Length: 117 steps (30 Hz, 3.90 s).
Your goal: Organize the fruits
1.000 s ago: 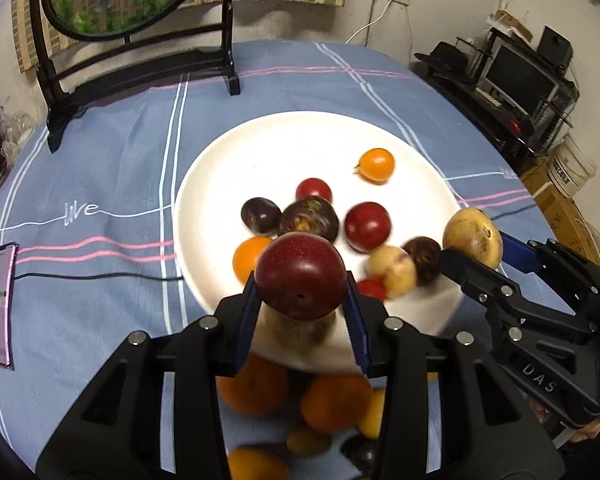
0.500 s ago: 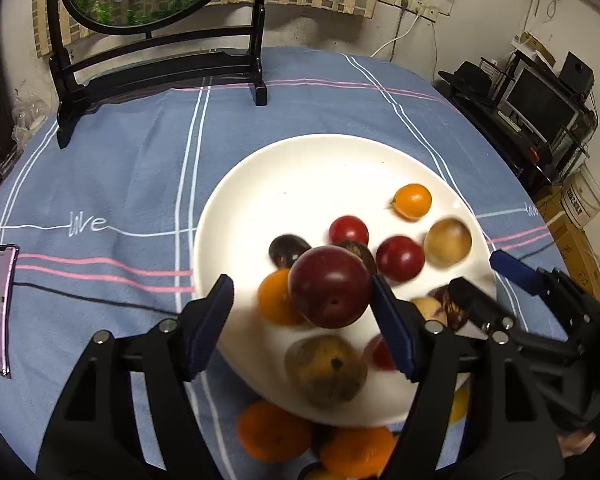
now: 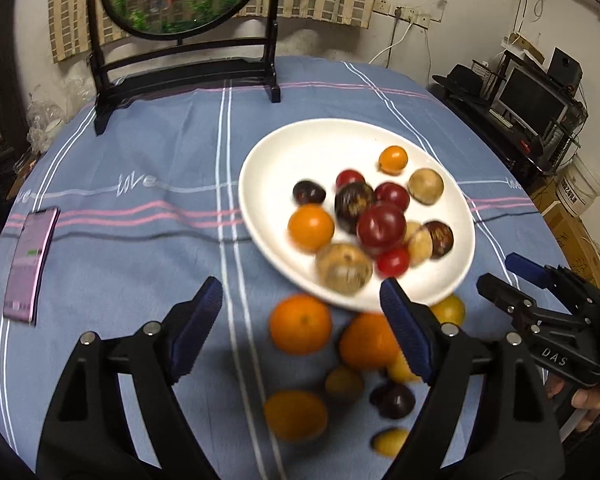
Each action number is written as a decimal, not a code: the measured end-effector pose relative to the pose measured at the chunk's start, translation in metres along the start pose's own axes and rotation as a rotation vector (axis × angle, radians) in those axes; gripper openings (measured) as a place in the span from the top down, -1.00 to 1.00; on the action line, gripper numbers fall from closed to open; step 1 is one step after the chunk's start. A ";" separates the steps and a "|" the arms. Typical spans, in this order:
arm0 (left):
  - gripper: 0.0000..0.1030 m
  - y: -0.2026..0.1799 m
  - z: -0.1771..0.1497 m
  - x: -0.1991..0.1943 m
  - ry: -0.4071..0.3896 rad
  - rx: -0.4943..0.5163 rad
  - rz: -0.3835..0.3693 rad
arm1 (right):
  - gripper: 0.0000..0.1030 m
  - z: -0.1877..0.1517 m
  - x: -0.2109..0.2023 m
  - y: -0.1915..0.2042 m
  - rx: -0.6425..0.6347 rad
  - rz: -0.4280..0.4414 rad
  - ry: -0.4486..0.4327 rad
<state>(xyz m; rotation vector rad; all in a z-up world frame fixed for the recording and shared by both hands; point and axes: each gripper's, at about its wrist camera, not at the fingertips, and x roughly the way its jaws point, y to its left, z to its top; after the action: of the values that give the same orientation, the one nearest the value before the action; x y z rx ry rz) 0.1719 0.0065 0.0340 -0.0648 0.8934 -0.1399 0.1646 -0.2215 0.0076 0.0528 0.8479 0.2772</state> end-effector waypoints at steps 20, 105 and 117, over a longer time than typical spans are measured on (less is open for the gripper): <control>-0.67 0.023 -0.072 -0.028 0.043 -0.043 0.016 | -0.26 -0.068 -0.030 0.016 -0.016 0.025 0.068; 0.18 0.004 -0.072 -0.030 0.050 0.059 0.001 | 0.47 -0.060 -0.038 0.047 -0.142 0.078 0.025; 0.18 -0.028 -0.007 -0.015 0.008 0.131 -0.019 | 0.47 0.001 -0.033 0.031 -0.115 0.066 -0.064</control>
<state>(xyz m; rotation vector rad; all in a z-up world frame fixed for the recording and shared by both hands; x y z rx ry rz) 0.1547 -0.0185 0.0444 0.0492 0.8902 -0.2157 0.1383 -0.2004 0.0373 -0.0180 0.7667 0.3838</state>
